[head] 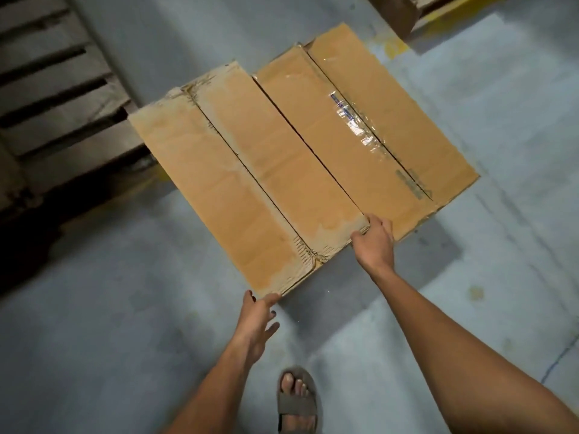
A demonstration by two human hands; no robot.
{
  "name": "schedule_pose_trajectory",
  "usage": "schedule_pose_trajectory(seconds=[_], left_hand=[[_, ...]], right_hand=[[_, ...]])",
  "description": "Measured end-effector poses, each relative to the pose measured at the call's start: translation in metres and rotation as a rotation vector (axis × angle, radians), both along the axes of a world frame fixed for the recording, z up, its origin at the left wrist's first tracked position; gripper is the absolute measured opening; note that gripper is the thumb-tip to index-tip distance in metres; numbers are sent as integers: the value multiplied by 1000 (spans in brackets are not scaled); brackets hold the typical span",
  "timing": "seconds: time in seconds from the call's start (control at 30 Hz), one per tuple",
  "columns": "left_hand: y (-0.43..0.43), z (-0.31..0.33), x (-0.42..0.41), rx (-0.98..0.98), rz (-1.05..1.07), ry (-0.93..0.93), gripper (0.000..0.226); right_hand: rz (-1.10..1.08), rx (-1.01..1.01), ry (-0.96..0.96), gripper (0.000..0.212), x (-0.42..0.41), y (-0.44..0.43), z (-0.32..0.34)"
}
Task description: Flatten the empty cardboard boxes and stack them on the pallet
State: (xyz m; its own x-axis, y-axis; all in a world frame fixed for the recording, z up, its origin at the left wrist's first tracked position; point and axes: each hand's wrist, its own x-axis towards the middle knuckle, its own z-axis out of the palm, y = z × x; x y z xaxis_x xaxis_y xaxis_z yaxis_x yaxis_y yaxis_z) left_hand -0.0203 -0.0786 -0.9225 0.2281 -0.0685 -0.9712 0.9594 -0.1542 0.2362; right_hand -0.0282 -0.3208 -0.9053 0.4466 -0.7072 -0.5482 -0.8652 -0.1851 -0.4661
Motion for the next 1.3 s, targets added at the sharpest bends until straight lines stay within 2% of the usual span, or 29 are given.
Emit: schedule_pose_trajectory(seconds=[0.1, 0.17, 0.27, 0.4, 0.57, 0.73, 0.9, 1.07, 1.27, 1.3], left_hand=[[-1, -4, 2, -61, 63, 1, 51], [3, 0, 4, -43, 113, -5, 42], [20, 9, 6, 45, 122, -60, 57], [36, 38, 14, 92, 82, -256, 82], [30, 104, 30, 115, 263, -422, 62], [41, 180, 66, 116, 230, -507, 61], [60, 286, 81, 112, 147, -597, 65], [83, 427, 107, 84, 91, -755, 71], [121, 608, 130, -114, 103, -936, 70], [132, 638, 135, -133, 108, -973, 70]], right_hand=[[-42, -24, -21, 59, 0, 16, -10], [-102, -15, -44, 54, 1, 22, -10], [-113, 60, -71, 37, 3, 27, -4], [-27, 105, -179, 45, 11, 33, 27], [11, 129, -188, 75, 31, 27, 89], [-24, 249, -306, 78, 39, 30, 156], [-94, 276, -439, 78, 40, 48, 259], [-121, 188, -592, 83, 51, 75, 397], [-118, 90, -822, 78, 62, 118, 586], [-123, 83, -850, 83, 65, 129, 616]])
